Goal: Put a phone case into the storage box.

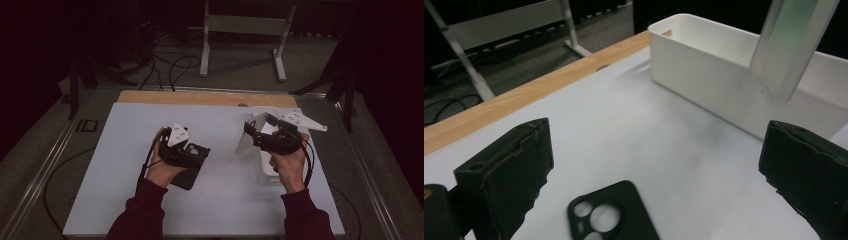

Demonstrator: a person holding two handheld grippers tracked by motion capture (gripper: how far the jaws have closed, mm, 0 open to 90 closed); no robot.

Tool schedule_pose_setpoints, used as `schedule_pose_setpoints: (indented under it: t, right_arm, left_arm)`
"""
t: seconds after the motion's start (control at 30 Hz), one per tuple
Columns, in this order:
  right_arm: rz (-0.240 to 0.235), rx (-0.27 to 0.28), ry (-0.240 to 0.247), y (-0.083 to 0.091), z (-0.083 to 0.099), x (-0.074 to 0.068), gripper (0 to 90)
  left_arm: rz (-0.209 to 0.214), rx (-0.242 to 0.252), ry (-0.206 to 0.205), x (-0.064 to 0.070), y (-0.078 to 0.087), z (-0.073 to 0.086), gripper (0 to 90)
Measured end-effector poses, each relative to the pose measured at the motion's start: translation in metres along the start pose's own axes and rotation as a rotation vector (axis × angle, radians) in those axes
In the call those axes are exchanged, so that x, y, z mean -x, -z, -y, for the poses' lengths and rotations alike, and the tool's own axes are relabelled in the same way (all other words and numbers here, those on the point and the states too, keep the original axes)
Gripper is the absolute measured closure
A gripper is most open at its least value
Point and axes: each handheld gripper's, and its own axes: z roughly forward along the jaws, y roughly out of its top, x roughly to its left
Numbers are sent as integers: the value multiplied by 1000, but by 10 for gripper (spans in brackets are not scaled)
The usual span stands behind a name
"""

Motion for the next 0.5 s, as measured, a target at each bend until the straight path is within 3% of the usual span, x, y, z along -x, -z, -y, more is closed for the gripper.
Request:
schedule_pose_setpoints:
  t: [0.5]
  right_arm:
    - [35, 4, 11, -3, -7, 12, 169]
  left_arm:
    - [-61, 9, 16, -24, 20, 14, 7]
